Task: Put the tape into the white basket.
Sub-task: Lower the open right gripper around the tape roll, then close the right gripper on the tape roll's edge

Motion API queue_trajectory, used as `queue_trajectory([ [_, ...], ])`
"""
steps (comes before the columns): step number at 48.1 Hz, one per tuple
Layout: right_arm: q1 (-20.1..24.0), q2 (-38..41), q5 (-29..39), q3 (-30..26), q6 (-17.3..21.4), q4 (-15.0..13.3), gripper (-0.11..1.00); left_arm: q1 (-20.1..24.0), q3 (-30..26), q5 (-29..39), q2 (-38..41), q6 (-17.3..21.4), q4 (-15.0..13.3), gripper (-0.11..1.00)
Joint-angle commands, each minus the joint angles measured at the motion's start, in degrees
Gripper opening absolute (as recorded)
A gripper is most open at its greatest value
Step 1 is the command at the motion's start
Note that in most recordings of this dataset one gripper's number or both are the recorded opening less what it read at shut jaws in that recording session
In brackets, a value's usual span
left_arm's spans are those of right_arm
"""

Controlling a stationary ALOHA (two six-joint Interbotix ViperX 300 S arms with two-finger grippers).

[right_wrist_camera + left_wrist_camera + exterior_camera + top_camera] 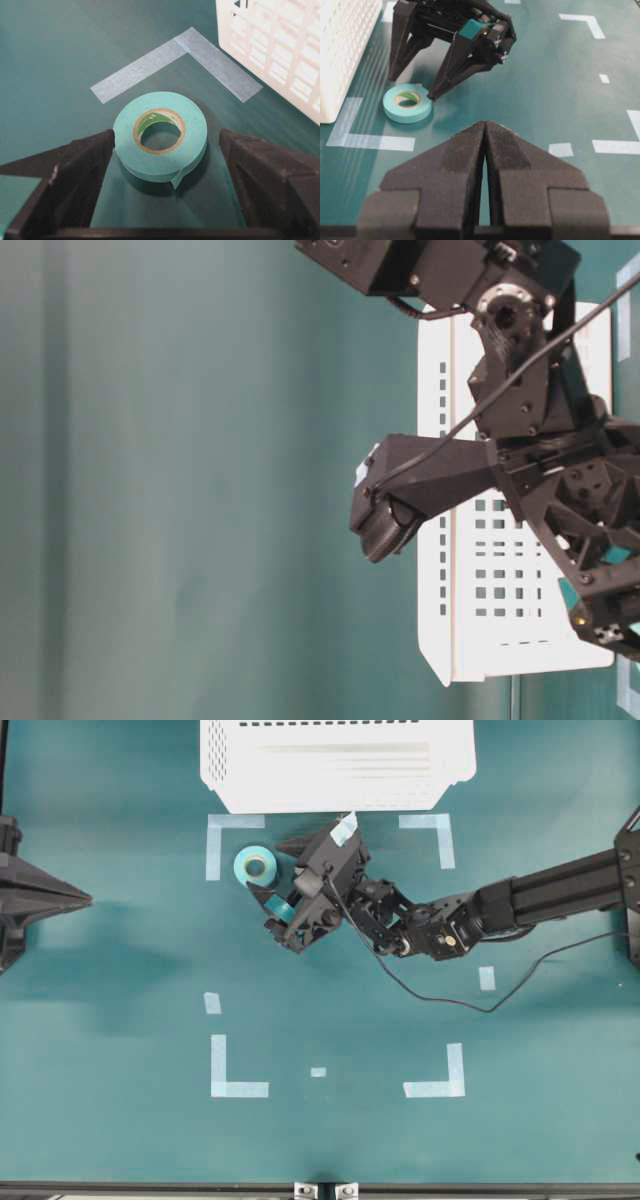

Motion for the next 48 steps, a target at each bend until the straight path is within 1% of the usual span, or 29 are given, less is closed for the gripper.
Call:
queue_trajectory([
  [1,0.0,-0.9,-0.1,-1.1,0.0,-0.3,0.95,0.2,-0.8,-0.3,0.4,0.0,0.0,-0.11],
  [11,-0.2,0.3,0.0,-2.5,-0.4,-0.3,0.95,0.2,-0.8,-0.3,0.4,0.1,0.0,-0.11],
  [20,-0.4,1.1,0.0,-3.6,-0.4,-1.0,0.95,0.2,-0.7,-0.3,0.4,0.0,0.0,-0.11],
  [40,-1.1,2.2,0.0,-4.2,0.1,-0.9,0.95,0.2,-0.7,-0.3,0.4,0.1,0.0,-0.11],
  [48,-1.5,2.8,1.5,-5.0,0.1,-0.8,0.95,0.2,-0.8,-0.3,0.4,0.0,0.1,-0.11],
])
